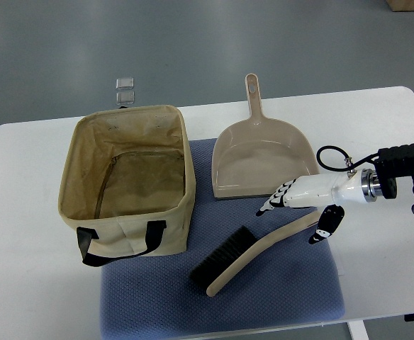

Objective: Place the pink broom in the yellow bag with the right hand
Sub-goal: 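Lower the right hand onto the beige curved brush handle, then close the right hand fingers around the brush handle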

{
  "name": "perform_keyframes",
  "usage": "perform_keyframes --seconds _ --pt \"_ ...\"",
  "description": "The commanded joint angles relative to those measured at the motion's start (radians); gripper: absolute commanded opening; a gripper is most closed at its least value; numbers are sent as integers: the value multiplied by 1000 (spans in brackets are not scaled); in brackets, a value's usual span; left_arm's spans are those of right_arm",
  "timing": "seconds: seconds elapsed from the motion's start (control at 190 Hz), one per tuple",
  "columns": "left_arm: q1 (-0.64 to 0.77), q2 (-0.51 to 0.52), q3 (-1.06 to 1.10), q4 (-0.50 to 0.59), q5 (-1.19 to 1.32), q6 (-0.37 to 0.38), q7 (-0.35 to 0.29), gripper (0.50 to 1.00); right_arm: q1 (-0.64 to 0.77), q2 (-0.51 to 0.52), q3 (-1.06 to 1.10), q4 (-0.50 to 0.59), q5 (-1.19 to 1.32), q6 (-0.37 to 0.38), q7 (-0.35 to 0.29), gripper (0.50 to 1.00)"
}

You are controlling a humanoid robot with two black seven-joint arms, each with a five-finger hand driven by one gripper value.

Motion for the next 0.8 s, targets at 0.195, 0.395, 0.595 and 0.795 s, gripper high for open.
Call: perform_keyframes --seconds 0.195,0.395,0.595,0.795 --pt "0 0 0 0 0 0 0 1000 -53 1 19 -9 -33 -67 -41 911" --pt "0 0 0 0 0 0 0 1000 -65 11 22 -9 -38 -68 -44 870" --pt "0 0 0 0 0 0 0 1000 -90 37 49 -11 -34 -88 -80 862" --pt "0 0 0 0 0 0 0 1000 -105 45 71 -9 -36 -82 -80 829"
